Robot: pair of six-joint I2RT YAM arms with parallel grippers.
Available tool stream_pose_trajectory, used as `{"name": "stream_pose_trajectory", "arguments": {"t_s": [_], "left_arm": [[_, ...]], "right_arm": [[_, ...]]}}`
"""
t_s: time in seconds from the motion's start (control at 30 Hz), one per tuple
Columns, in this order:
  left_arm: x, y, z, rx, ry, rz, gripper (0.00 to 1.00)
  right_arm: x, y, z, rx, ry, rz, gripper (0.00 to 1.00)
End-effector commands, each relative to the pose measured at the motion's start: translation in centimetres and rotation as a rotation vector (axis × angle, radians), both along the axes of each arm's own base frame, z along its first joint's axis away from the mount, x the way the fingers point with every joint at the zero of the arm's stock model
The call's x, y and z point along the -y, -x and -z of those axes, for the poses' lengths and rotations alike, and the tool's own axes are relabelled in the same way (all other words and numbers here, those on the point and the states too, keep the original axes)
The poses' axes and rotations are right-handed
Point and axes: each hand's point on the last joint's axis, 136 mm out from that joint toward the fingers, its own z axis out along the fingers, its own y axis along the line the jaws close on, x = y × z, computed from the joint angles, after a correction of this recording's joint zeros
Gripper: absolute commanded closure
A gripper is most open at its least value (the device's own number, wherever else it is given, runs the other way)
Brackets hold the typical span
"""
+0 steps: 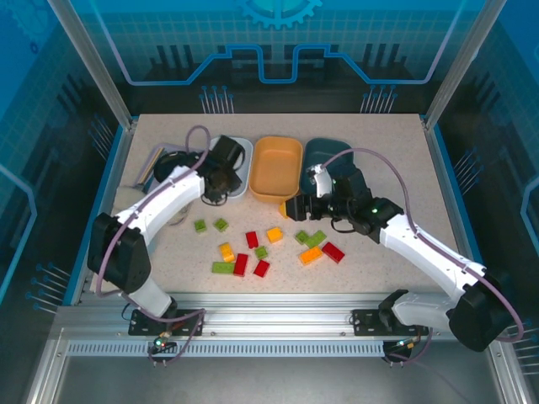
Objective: Sort the legos into containers by color
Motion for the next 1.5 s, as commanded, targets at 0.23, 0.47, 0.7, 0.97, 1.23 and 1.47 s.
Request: {"name": "stream_pose_trajectory", "arguments": {"t_s": [0.23, 0.47, 0.7, 0.97, 1.23, 1.47], "left_arm": [[-2.0, -9.0, 4.6, -0.095, 0.011, 0.089, 0.56], [-1.8, -10.4, 8.8, -0.181, 0.019, 0.074, 0.54], [-1.7, -11.0, 5.0, -0.095, 0.026, 0.070, 0.45], [0.7, -7.6, -3.8, 0.067, 0.089, 0.103, 0.31], [6.7, 4.2, -3.2, 0.107, 0.221, 0.289, 0.22], [7.0, 12.5, -0.6, 0.109, 0.291, 0.377, 0.20]], "right_arm": [[-1.4, -3.2, -3.3, 0.036, -0.062, 0.037, 0.26], [-0.1, -2.6, -0.6, -0.048, 0.025, 0.077, 0.27], [3.0, -0.8, 2.2, -0.091, 0.199, 0.118, 0.27], [6.1, 1.1, 5.5, -0.151, 0.427, 0.117, 0.30], [4.3, 3.5, 11.3, -0.272, 0.641, -0.094, 0.36], [3.6, 3.4, 15.7, -0.356, 0.813, -0.190, 0.33]]}}
